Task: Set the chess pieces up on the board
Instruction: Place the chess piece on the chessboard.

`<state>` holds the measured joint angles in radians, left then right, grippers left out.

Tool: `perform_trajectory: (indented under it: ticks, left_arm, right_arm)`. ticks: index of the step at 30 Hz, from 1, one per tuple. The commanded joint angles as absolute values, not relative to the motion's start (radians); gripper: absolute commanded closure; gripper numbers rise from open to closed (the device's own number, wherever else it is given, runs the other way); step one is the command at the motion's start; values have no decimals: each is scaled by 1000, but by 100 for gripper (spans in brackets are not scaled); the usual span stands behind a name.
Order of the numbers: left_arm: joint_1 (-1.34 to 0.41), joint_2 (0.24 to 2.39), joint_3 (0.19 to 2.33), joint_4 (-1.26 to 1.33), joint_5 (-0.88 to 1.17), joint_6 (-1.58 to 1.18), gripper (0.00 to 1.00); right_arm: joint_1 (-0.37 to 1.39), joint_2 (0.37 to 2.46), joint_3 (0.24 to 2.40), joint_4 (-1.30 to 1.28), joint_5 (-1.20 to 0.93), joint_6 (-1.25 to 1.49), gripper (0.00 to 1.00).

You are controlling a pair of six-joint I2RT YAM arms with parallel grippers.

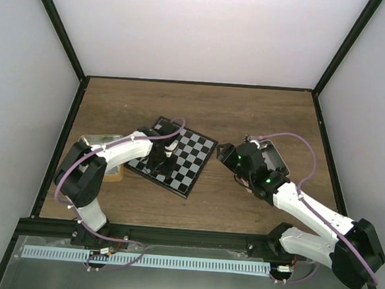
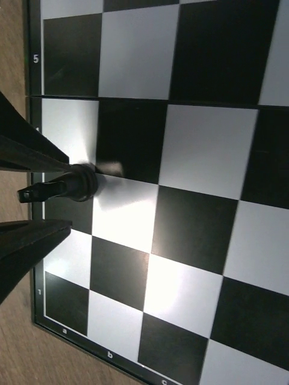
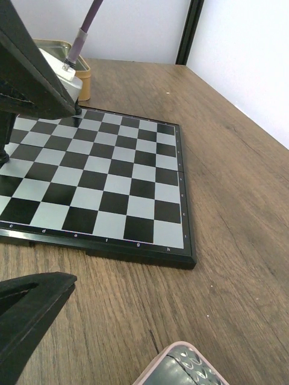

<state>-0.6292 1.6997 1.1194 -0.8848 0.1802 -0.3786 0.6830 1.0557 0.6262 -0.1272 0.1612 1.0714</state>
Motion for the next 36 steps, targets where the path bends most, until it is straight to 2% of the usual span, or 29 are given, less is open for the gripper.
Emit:
perform_trajectory:
  ticks: [1,7,15,21,28,36]
  left_arm:
    - [-632,1678,1111,-833,159,-387,78]
    - [-632,1673,1109,-847,118,-380,95]
    - [-622,1612,1113,-896,-31,-403,96]
    - [-528,1578,1074,-908,-111,-415,96]
    - [-373,1579,1042,-862,-79,-378,96]
    - [-282,1617,1072,-805,-44,-345,96]
  right_arm:
    - [680,1059,626,-131,195,1063,29]
    - [680,1056,626,-133,199,1064,29]
    - [680,1060,625,-133,200,1062,29]
    - [680,1059,627,-137,199,1059,29]
    - [680,1051,623,-142,199,1063,29]
    - [680,1049,627,-143,186,1066,29]
